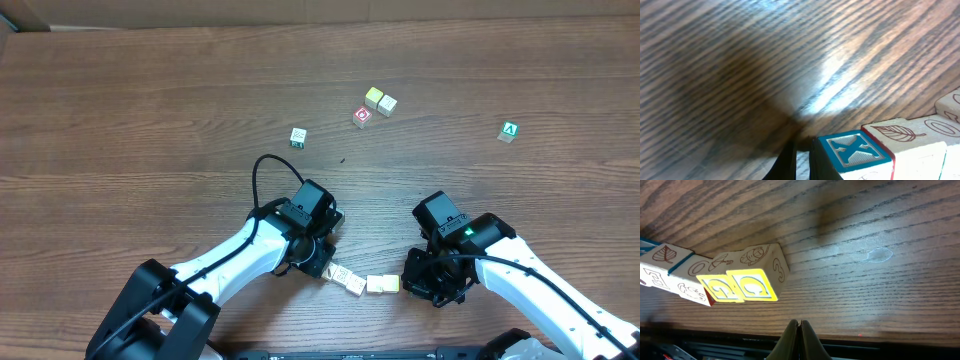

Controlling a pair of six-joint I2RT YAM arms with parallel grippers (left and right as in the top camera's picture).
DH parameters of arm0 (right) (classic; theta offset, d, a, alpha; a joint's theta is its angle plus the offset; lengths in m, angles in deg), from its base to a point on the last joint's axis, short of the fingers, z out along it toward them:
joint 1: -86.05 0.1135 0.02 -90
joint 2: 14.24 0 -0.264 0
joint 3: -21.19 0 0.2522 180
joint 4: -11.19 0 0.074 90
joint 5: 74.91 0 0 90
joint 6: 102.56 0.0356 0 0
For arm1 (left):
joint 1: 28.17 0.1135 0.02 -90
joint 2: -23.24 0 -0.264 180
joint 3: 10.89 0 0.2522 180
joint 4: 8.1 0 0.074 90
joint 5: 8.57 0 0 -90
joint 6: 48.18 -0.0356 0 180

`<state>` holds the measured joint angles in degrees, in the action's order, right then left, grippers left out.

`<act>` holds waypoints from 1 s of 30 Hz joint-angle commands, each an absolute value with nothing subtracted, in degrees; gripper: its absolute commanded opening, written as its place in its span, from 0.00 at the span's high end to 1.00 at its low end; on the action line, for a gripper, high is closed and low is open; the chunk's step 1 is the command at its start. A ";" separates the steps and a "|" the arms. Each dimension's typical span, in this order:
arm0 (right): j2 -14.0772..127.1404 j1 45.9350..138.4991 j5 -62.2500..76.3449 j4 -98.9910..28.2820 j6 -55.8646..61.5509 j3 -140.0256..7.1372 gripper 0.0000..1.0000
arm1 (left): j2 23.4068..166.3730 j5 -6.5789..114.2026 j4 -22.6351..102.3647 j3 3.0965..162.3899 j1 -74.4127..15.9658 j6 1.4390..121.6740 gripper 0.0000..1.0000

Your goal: Flip 5 blocks

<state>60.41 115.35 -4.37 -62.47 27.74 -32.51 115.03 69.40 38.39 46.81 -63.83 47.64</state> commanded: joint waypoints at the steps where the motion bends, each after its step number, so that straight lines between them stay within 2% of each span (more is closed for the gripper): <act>1: 60.41 115.68 -3.83 -62.64 27.96 -32.16 0.96 | 115.71 68.13 38.67 46.31 -64.16 49.72 0.96; 7: 60.41 115.68 -3.50 -64.35 29.07 -32.16 0.96 | 115.71 73.24 38.63 46.31 -64.14 57.70 0.96; 13: 60.41 115.68 -0.57 -63.87 32.04 -32.16 0.96 | 115.71 74.62 39.39 46.31 -64.10 59.25 0.96; 21: 60.43 115.68 -0.35 -57.33 32.39 -32.16 0.95 | 115.71 75.89 41.45 46.31 -64.10 62.55 0.96; 30: 60.48 115.66 -0.57 -46.73 25.05 -32.16 0.96 | 115.71 75.84 41.43 46.31 -64.10 63.32 0.96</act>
